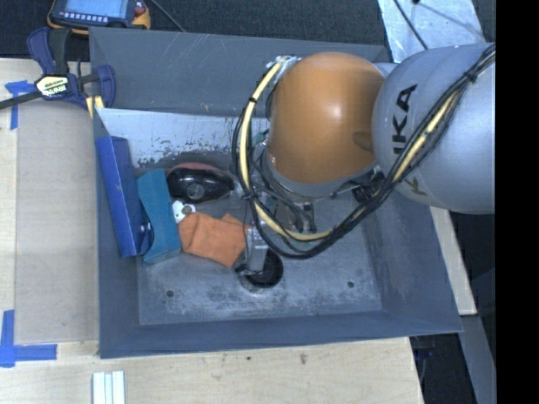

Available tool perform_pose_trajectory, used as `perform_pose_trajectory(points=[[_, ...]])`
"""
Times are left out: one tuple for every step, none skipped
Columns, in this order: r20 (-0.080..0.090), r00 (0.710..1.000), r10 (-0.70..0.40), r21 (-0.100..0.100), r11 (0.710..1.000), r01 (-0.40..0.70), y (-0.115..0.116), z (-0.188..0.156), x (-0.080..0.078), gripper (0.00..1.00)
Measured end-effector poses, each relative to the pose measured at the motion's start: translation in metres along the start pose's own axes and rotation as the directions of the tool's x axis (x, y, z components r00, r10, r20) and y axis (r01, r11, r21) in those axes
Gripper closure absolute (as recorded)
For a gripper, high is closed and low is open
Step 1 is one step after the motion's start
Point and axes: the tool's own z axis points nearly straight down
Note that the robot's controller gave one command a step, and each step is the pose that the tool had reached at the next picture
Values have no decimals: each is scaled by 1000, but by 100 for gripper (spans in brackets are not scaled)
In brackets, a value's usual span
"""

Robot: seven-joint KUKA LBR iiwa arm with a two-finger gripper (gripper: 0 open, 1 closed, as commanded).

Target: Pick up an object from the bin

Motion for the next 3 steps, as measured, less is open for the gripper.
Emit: perform_pose_trajectory(points=[[9,1000,3,-2,1000,-3,-1,-5,-2,0],[14,998,61,-4,998,-61,-6,37,-6,0],[4,999,49,-1,999,-49,-23,71,-13,0]])
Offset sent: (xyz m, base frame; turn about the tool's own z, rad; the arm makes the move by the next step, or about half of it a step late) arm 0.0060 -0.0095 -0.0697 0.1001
